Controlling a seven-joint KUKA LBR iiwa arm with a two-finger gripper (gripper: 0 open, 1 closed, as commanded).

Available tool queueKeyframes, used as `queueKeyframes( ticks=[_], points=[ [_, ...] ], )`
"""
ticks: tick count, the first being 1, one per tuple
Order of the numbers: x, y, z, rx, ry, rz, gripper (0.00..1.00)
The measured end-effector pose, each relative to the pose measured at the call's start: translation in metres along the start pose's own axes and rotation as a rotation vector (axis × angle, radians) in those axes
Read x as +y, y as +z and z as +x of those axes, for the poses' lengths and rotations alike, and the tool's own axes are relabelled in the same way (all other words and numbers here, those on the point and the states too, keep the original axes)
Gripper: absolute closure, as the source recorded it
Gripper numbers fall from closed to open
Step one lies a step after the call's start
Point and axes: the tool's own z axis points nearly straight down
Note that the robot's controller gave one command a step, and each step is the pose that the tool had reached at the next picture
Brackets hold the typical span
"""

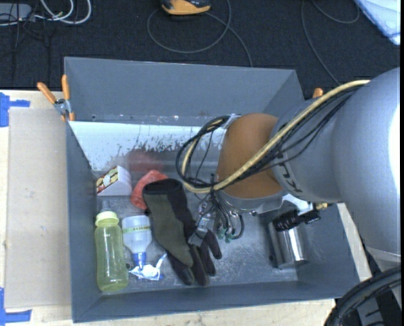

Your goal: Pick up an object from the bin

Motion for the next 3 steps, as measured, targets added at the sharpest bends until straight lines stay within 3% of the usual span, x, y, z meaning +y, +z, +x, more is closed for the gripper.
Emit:
queueKeyframes(
  ticks=[3],
  points=[
    [-0.002, -0.032, 0.003, 0.01, -0.003, 0.005, 1.0]
  ],
)
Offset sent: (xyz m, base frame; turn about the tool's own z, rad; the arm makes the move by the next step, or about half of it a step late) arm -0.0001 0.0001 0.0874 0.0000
